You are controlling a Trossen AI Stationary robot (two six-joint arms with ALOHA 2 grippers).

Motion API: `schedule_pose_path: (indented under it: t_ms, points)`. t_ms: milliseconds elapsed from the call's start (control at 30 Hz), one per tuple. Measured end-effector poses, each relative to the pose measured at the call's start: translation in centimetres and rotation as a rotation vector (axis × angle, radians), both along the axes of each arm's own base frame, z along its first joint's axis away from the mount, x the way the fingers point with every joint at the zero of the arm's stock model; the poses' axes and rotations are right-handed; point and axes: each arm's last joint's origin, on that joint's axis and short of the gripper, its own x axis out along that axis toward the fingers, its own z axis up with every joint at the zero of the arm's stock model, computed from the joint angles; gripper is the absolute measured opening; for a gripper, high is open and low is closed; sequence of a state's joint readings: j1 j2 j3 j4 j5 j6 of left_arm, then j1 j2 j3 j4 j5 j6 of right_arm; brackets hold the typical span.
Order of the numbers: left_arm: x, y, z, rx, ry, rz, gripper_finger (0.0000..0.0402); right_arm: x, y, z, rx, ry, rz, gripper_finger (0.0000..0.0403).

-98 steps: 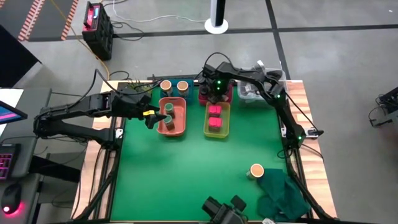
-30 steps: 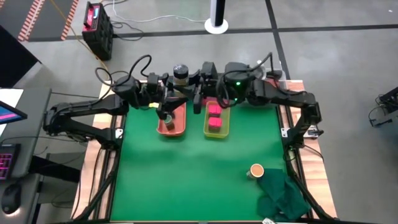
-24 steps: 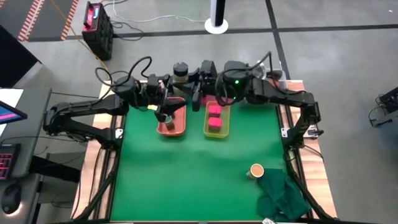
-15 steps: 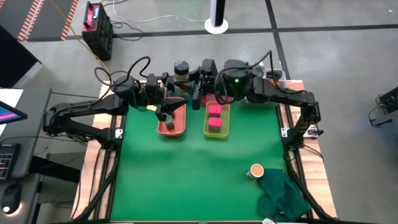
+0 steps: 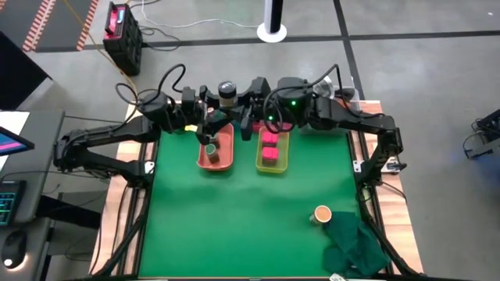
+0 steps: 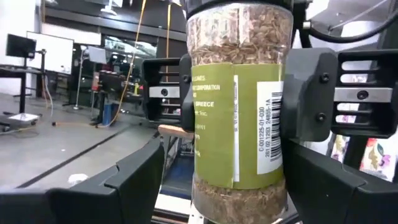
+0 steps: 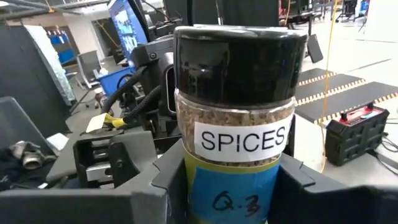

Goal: Sort spices by type
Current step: Put the black seasoning bottle into the red bin upright

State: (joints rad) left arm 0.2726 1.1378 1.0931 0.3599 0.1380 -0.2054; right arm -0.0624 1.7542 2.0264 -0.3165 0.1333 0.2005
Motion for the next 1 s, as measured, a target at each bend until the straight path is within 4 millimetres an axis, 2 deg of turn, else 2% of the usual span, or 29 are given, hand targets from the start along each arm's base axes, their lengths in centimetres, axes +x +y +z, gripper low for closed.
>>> schedule_pose_path:
  t_ms: [267,433,533,700,867,1000]
  points:
    - [0.0,0.0,-0.1,0.024,0.011,-0.007,0.0290,0.0,0.0,0.0,0.000,-0.002,0.005,0.0178]
    - [0.0,0.0,-0.1,0.035,0.015,-0.004,0.0249,0.0,0.0,-0.1,0.000,0.007,0.005,0.0192]
    - [0.1,0.0,-0.2,0.042,0.026,-0.004,0.0214,0.0,0.0,-0.3,0.000,0.034,0.004,0.0219]
    - [0.2,0.0,-0.5,0.034,0.060,0.000,0.0170,0.0,-0.4,-0.5,-0.025,0.060,-0.002,0.0288]
    - [0.2,0.1,-0.9,0.019,0.097,0.013,0.0171,-0.9,-1.0,0.3,-0.024,0.093,-0.014,0.0352]
    - [0.3,0.1,-1.2,0.017,0.126,0.012,0.0177,-1.6,-1.5,1.3,-0.024,0.096,-0.030,0.0379]
